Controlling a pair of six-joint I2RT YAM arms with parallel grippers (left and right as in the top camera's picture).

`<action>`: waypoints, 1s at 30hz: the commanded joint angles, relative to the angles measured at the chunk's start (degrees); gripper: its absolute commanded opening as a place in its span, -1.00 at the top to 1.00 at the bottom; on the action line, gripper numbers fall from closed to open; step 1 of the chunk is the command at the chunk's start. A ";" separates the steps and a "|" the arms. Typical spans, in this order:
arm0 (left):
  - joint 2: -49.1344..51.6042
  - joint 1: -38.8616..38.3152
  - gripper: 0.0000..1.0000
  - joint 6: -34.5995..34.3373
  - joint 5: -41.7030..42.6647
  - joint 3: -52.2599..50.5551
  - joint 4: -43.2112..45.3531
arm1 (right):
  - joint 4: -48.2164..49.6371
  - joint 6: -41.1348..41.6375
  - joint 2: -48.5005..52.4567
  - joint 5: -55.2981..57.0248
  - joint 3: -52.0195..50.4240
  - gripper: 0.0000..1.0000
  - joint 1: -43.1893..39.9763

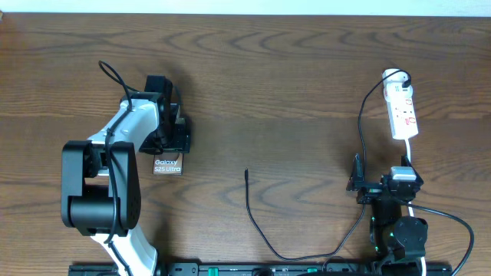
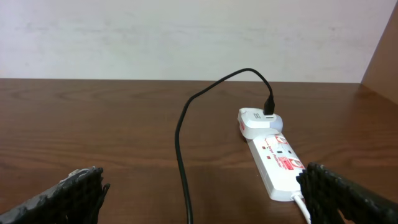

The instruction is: Plug charger to phone and switch on socket

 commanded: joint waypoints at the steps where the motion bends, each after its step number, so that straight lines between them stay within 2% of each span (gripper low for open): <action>1: 2.21 0.02 -0.61 0.37 1.36 -2.58 0.22 | -0.11 -0.44 -0.07 -0.13 -0.15 -0.98 0.50; 19: 2.21 0.02 -0.59 0.35 1.38 -2.58 0.22 | -0.11 -0.44 -0.07 -0.13 -0.15 -0.98 0.50; 22: 2.21 0.02 -0.50 0.35 1.38 -2.58 0.22 | -0.11 -0.44 -0.07 -0.13 -0.15 -0.99 0.50; 30: 2.21 0.02 -0.49 0.35 1.38 -2.58 0.22 | -0.11 -0.44 -0.07 -0.13 -0.13 -0.99 0.50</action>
